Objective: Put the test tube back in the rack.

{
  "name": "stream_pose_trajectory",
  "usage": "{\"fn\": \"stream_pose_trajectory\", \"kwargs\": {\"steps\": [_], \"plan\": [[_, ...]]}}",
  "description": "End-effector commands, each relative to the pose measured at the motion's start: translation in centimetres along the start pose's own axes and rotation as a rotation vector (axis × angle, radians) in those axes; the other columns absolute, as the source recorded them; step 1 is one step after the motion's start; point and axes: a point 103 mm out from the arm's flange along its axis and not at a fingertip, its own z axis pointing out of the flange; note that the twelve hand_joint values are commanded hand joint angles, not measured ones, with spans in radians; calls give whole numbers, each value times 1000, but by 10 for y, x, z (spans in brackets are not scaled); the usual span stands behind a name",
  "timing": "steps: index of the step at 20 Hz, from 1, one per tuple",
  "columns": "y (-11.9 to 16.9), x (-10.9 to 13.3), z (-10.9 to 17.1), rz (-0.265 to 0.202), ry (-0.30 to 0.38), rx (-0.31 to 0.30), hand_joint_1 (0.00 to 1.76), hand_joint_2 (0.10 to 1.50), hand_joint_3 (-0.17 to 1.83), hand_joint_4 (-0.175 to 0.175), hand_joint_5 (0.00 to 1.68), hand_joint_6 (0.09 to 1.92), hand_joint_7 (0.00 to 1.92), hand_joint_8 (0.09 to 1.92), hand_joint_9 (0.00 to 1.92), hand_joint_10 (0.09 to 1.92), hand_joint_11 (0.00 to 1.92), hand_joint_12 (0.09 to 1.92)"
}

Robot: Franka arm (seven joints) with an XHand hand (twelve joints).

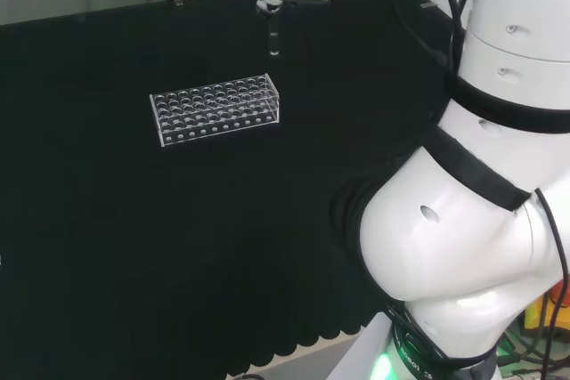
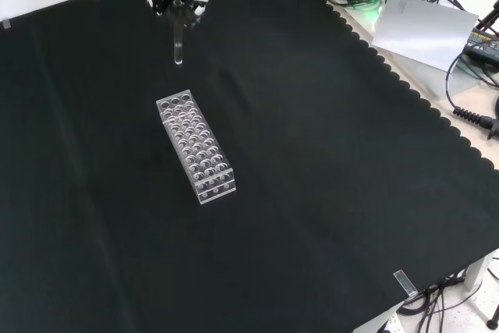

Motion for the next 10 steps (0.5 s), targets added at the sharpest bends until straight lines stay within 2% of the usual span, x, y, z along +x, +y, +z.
{"fn": "stream_pose_trajectory", "kwargs": {"steps": [1, 5, 10], "plan": [[4, 33, 12, -58, 16, 19, 1331, 537, 818, -175, 1340, 579, 1395, 586, 1598, 610, 1281, 861], [7, 44, 23, -88, 10, 40, 1331, 537, 819, -175, 1340, 580, 1394, 587, 1598, 610, 1281, 862], [11, 45, 38, -84, 20, 62, 1331, 537, 819, -175, 1339, 582, 1394, 588, 1598, 610, 1280, 862]]}}
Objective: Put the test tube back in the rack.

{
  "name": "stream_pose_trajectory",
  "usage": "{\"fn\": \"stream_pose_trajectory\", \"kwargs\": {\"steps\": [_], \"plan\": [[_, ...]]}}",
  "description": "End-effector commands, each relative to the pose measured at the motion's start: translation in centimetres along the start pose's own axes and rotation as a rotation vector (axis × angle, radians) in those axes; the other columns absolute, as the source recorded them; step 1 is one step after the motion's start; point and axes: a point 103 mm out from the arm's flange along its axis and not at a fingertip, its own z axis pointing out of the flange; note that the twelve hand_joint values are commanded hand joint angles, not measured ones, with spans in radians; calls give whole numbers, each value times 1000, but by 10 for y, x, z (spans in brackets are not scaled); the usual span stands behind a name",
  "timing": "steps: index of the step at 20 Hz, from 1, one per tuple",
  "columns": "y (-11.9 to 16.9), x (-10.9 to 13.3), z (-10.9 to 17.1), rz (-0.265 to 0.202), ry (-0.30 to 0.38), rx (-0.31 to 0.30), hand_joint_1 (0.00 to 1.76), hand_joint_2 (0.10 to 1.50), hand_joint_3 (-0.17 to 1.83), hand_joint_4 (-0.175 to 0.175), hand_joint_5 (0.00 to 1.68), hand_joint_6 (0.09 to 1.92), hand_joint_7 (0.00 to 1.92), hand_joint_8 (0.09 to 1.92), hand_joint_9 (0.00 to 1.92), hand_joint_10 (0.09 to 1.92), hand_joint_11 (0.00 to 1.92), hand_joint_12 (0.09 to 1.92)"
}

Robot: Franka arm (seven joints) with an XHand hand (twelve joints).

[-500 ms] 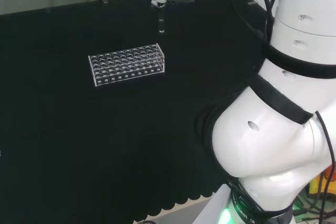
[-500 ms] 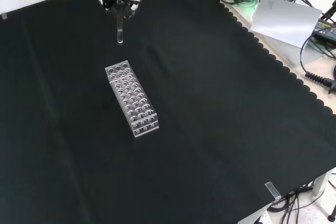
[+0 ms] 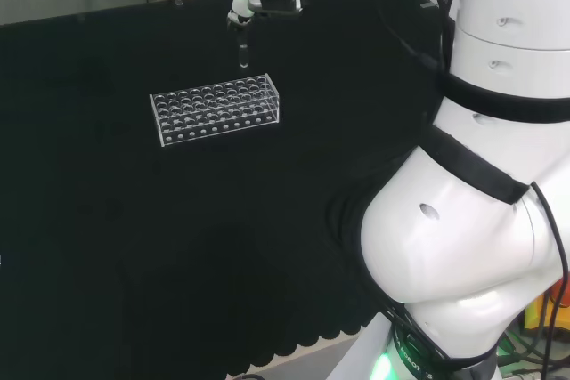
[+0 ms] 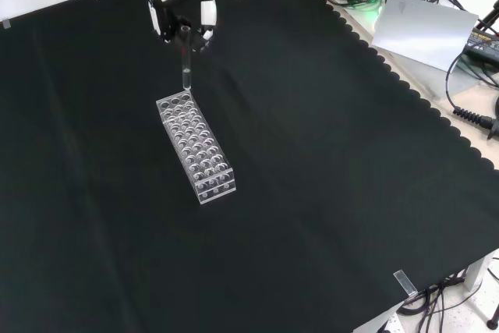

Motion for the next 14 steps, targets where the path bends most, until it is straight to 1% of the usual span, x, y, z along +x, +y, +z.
{"fn": "stream_pose_trajectory", "kwargs": {"steps": [1, 5, 8, 14], "plan": [[5, 5, 16, -8, 12, 25, 1331, 537, 819, -175, 1339, 582, 1393, 588, 1598, 610, 1280, 862], [11, 3, 25, -6, 16, 37, 1331, 536, 820, -175, 1339, 583, 1393, 589, 1599, 610, 1280, 862], [12, 3, 26, -4, 13, 40, 1331, 536, 820, -175, 1338, 584, 1393, 590, 1599, 611, 1280, 863], [16, 0, 30, 5, 14, 65, 1331, 536, 821, -175, 1338, 585, 1392, 591, 1599, 610, 1280, 863]]}}
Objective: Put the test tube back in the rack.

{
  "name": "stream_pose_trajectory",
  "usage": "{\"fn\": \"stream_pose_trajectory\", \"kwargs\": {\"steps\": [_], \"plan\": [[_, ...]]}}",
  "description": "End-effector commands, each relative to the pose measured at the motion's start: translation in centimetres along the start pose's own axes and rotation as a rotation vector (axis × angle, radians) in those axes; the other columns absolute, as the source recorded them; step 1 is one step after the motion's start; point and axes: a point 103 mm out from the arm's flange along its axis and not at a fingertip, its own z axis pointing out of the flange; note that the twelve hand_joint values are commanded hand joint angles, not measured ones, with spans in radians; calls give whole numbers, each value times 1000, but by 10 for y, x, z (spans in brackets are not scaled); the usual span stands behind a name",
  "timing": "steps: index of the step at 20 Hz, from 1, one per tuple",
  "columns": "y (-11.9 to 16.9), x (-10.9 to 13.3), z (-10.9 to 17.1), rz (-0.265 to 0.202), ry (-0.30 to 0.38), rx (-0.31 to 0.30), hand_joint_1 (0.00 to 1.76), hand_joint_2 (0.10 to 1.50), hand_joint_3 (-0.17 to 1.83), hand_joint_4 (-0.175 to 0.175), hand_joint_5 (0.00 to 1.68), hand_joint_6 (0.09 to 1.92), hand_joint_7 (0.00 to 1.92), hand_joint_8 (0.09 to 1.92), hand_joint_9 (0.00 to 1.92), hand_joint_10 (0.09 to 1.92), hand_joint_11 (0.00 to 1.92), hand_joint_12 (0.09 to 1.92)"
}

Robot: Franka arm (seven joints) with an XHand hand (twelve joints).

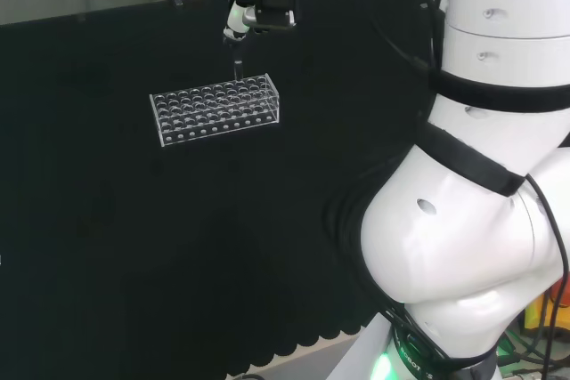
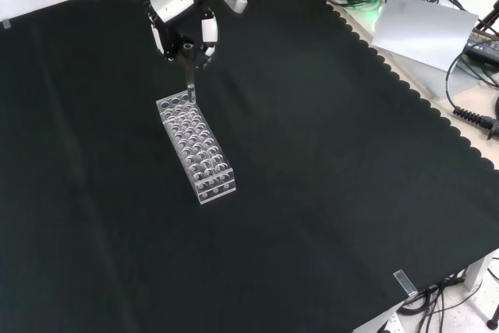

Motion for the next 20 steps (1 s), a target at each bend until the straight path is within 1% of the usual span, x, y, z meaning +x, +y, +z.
{"fn": "stream_pose_trajectory", "kwargs": {"steps": [1, 4, 6, 11, 17, 18, 20], "plan": [[5, -4, 5, 6, 3, 24, 1331, 536, 821, -175, 1338, 585, 1392, 592, 1599, 610, 1280, 863], [9, -12, 14, 8, 6, 26, 1331, 536, 821, -175, 1338, 586, 1392, 592, 1599, 611, 1280, 863], [9, -12, 13, 12, -3, 27, 1331, 536, 822, -175, 1337, 586, 1392, 592, 1599, 611, 1280, 863], [8, -17, 20, 9, 8, 36, 1331, 535, 823, -175, 1337, 587, 1392, 593, 1599, 611, 1281, 864], [9, -18, 23, 16, 7, 48, 1331, 534, 824, -175, 1337, 588, 1392, 594, 1599, 611, 1281, 864], [9, -18, 24, 17, 9, 50, 1294, 569, 773, -175, 1330, 587, 1481, 608, 1603, 612, 1284, 867], [10, -19, 28, 17, 13, 55, 1248, 627, 671, -175, 1337, 541, 1623, 569, 1608, 610, 1288, 871]]}}
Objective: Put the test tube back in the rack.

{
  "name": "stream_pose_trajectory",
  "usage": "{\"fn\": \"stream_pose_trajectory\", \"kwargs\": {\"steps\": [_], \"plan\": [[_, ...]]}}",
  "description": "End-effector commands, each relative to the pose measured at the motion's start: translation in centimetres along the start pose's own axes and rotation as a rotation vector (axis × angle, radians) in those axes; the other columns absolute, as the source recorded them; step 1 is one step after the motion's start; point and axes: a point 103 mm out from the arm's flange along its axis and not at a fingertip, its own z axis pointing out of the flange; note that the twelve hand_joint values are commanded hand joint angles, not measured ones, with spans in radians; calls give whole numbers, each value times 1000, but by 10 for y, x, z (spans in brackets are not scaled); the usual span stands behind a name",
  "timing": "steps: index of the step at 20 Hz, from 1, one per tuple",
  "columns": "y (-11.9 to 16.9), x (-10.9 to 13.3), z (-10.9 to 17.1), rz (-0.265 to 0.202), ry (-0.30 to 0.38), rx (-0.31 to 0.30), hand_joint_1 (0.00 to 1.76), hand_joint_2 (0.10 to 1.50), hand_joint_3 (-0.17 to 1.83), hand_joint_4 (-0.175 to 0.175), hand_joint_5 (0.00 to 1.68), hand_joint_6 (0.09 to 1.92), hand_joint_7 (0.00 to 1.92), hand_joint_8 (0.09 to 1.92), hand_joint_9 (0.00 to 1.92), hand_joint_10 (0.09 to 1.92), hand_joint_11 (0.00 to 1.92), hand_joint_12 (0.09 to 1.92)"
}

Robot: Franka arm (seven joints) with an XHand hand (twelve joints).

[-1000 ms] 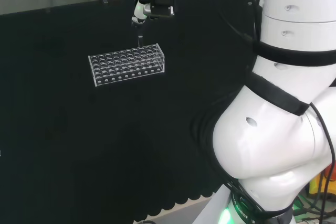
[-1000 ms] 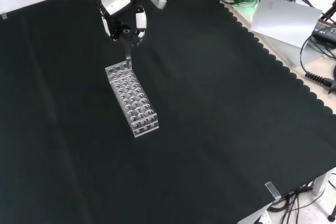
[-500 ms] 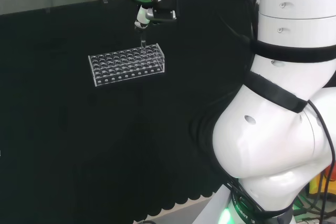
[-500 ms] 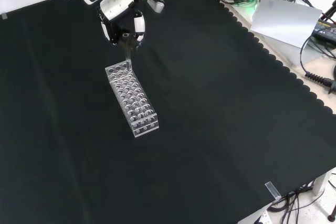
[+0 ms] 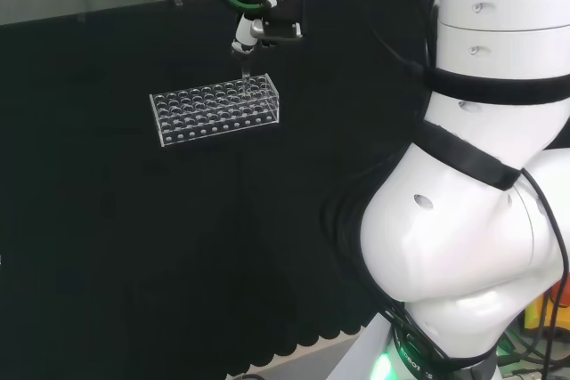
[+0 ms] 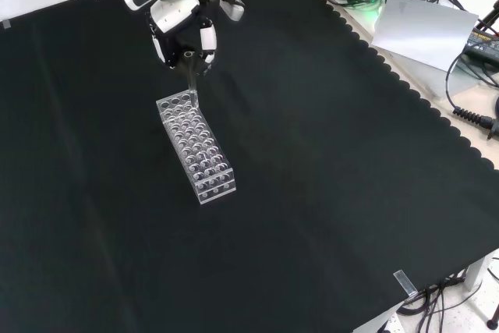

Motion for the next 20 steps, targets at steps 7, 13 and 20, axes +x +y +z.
{"fn": "stream_pose_trajectory", "kwargs": {"steps": [7, 13, 20], "plan": [[5, -1, 13, -7, 17, 16, 1315, 563, 761, -175, 1363, 514, 1468, 525, 1605, 601, 1284, 861], [10, 2, 17, -3, 5, 29, 1329, 539, 809, -175, 1349, 558, 1409, 568, 1604, 602, 1281, 863], [15, 6, 23, -15, 7, 37, 1332, 535, 817, -175, 1347, 566, 1401, 573, 1603, 603, 1279, 864]]}}
